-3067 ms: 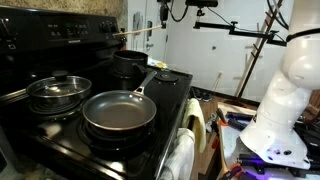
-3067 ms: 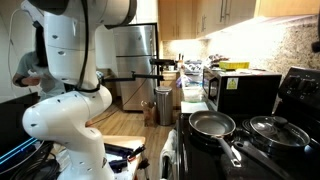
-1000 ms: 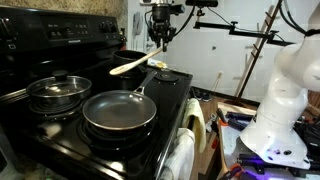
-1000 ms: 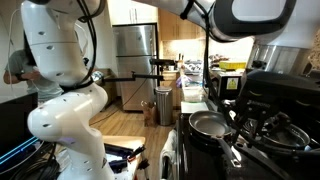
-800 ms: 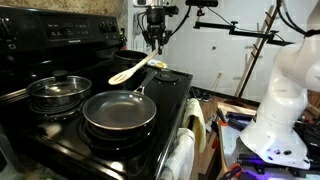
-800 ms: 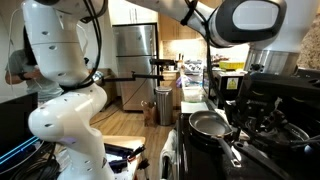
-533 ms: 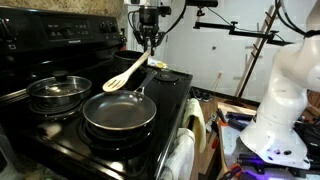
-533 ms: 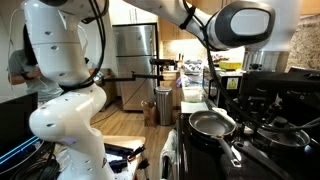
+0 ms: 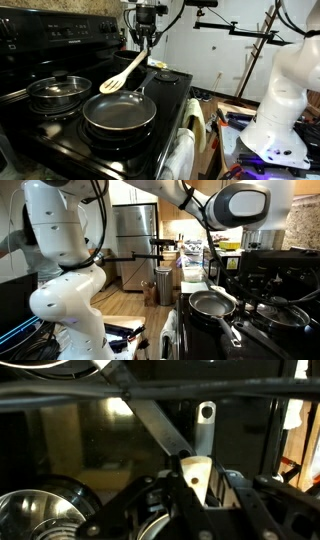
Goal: Remove the wooden spoon from the pot on the right side of the stove and place it on the left side of the countertop
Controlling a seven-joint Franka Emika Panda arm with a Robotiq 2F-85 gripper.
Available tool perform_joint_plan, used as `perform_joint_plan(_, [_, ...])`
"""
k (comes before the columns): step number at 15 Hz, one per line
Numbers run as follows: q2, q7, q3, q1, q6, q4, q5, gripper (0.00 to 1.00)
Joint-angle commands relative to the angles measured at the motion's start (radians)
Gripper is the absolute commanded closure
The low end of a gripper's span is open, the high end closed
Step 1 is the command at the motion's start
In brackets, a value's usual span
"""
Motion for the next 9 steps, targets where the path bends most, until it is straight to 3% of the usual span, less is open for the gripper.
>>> perform_joint_plan(1, [0.009, 0.005, 0.010, 0.001, -0.008, 0.019, -0.017, 0.93])
perform_joint_plan(9, [0.142, -0.055, 0.136, 0.107, -0.004, 0.096, 0.024, 0.93])
